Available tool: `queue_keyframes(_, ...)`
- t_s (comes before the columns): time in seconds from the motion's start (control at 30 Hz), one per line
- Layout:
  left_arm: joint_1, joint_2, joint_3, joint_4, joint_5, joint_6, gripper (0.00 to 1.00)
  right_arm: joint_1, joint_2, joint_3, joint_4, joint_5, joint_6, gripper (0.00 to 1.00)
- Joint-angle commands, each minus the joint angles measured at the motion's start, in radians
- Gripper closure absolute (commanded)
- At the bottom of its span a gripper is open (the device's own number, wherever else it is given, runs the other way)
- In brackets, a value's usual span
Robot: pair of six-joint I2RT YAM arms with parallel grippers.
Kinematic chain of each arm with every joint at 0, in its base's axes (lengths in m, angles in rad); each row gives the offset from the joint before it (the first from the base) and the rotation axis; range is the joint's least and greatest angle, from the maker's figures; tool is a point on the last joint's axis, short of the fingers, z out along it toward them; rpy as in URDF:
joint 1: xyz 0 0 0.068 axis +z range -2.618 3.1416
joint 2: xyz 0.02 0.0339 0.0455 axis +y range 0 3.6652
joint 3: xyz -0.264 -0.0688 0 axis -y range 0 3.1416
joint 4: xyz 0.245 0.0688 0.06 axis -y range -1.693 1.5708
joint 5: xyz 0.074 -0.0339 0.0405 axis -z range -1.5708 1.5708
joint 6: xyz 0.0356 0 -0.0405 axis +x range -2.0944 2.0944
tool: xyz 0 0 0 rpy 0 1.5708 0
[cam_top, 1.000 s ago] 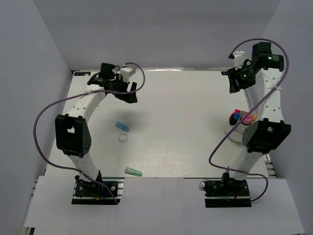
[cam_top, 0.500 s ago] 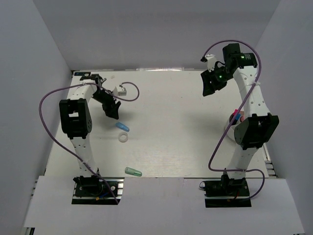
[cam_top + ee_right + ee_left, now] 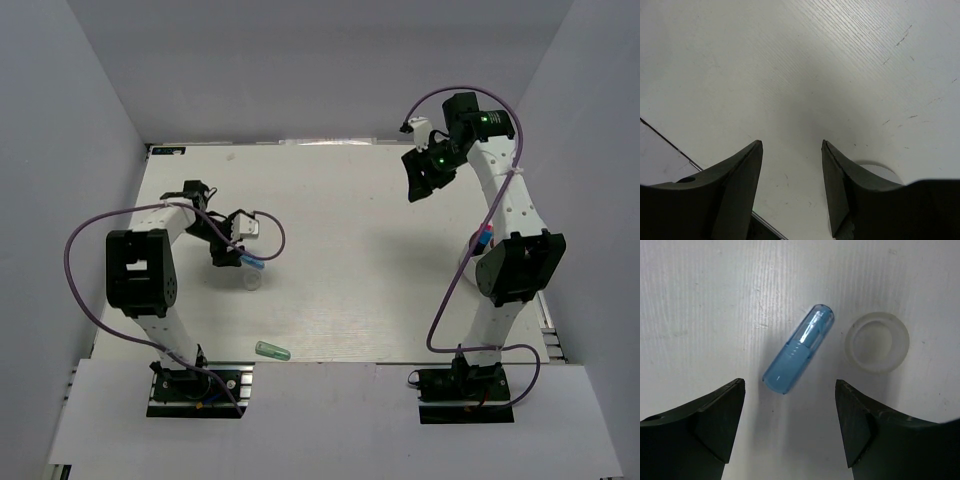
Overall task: Sort the stationery into containers
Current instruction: Pick up the stationery from the center of the board.
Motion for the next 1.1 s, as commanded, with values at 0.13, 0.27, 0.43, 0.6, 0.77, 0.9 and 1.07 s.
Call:
queue_keyframes(0.13,-0.008,-0.074,-0.062,0.094,0.018,0.208,0.19,0.023,-0.025,-0.012,-0.003,0.026,0.012,0.44)
queue_keyframes(0.27,-0.008,-0.060,-0.064,0.117,0.013,0.226,0.21,0.037,-0.021,-0.012,-0.001,0.032,0.012,0.44)
queue_keyframes(0.43,-0.017,-0.019,-0.038,0.071,0.004,0.285,0.25,0.043,-0.013,0.002,-0.003,0.038,0.017,0.44)
queue_keyframes(0.6,-0.017,0.017,-0.024,0.037,-0.008,0.323,0.26,0.046,-0.010,0.010,-0.003,0.038,0.017,0.45)
queue_keyframes(0.77,-0.038,0.015,-0.058,0.024,-0.024,0.370,0.29,0.051,-0.010,0.013,-0.003,0.037,0.018,0.45)
queue_keyframes(0.9,-0.072,0.014,-0.093,0.030,-0.050,0.378,0.40,0.049,-0.024,0.008,-0.003,0.037,0.018,0.45)
queue_keyframes(1.07,-0.114,-0.006,-0.165,0.092,-0.088,0.368,0.45,0.045,-0.040,-0.006,-0.003,0.031,0.021,0.45)
